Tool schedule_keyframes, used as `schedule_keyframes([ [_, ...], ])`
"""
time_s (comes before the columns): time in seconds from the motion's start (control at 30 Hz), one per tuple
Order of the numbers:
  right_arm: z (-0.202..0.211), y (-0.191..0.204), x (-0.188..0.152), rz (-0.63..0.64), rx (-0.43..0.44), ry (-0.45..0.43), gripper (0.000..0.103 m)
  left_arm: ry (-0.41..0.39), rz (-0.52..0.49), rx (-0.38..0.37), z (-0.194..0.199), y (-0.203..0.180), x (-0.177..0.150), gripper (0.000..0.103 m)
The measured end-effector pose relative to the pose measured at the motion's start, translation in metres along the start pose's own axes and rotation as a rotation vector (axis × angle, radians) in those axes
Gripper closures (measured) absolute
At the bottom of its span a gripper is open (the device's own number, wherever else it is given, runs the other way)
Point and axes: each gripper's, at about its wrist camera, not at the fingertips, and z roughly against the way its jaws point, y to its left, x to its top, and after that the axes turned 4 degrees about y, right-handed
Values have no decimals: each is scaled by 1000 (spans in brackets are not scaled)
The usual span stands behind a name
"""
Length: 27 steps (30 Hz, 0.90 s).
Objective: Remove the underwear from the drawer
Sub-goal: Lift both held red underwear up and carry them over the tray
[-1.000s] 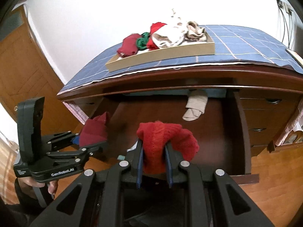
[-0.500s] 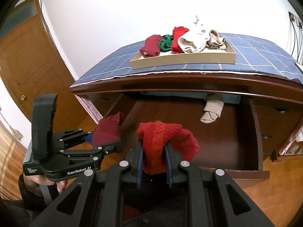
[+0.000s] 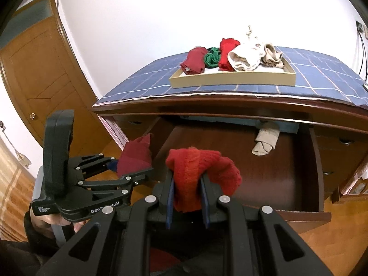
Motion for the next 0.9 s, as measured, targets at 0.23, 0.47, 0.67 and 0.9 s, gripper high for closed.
schedule_keyframes([
  [0.23,-1,7,4,13,5,-14,81,-17,-3,20,6,3,1,64],
  [0.47,-1,15,9,30,13,-32,81,-38,2,49,12,10,4,64],
  [0.67,-3,22,17,47,21,-44,81,-60,4,77,17,17,9,64],
  [0.9,-3,29,31,60,30,-63,81,-95,-3,93,24,19,21,64],
])
